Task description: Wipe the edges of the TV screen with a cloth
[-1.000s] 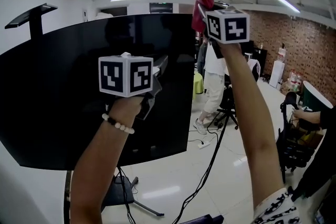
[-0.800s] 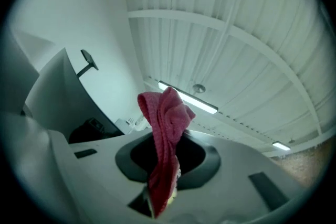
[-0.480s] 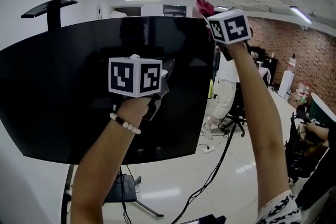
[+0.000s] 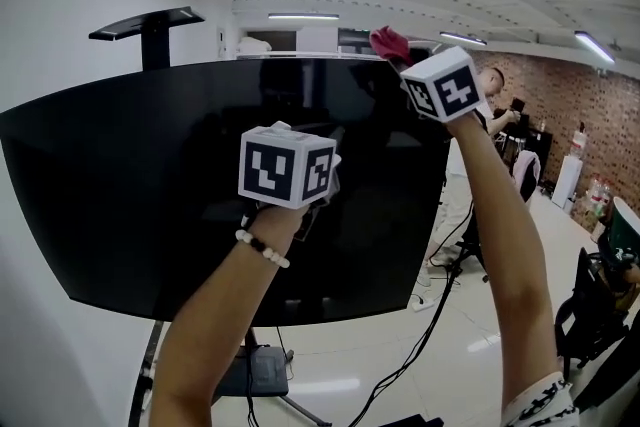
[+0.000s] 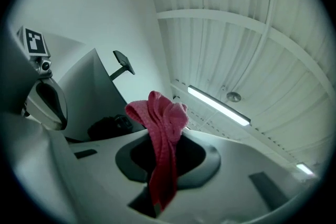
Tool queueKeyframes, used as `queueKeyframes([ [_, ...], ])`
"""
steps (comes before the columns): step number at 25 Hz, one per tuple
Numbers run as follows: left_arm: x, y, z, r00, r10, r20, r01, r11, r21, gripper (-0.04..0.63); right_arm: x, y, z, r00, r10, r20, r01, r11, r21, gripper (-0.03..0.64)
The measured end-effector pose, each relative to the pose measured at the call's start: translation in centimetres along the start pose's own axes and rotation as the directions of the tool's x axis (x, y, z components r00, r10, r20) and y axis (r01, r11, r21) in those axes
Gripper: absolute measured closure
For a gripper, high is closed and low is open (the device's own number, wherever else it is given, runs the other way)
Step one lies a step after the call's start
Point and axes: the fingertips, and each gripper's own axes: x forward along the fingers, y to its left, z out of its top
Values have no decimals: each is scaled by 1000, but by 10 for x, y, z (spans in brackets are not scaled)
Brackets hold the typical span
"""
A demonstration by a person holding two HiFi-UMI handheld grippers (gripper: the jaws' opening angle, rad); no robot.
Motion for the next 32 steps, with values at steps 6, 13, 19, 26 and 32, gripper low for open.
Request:
queueKeyframes([
  [6,-44,41,1,998,68,-1,-67,995,76,600,18,55,41,999,40,18,-39,998,-41,541],
  [13,-110,103,3,996,93,5,-93,994,63,600,42,128,105,993,81,87,-82,997,12,541],
  [19,-150,148,4,993,119,10,-120,991,59,600,62,179,144,984,117,134,-125,991,55,541],
  [26,-209,187,1,988,154,0,-153,986,60,600,73,238,188,974,155,168,-170,982,79,540],
  [32,-248,231,-4,969,247,-6,-247,968,55,600,85,287,230,956,208,208,-225,972,61,540],
])
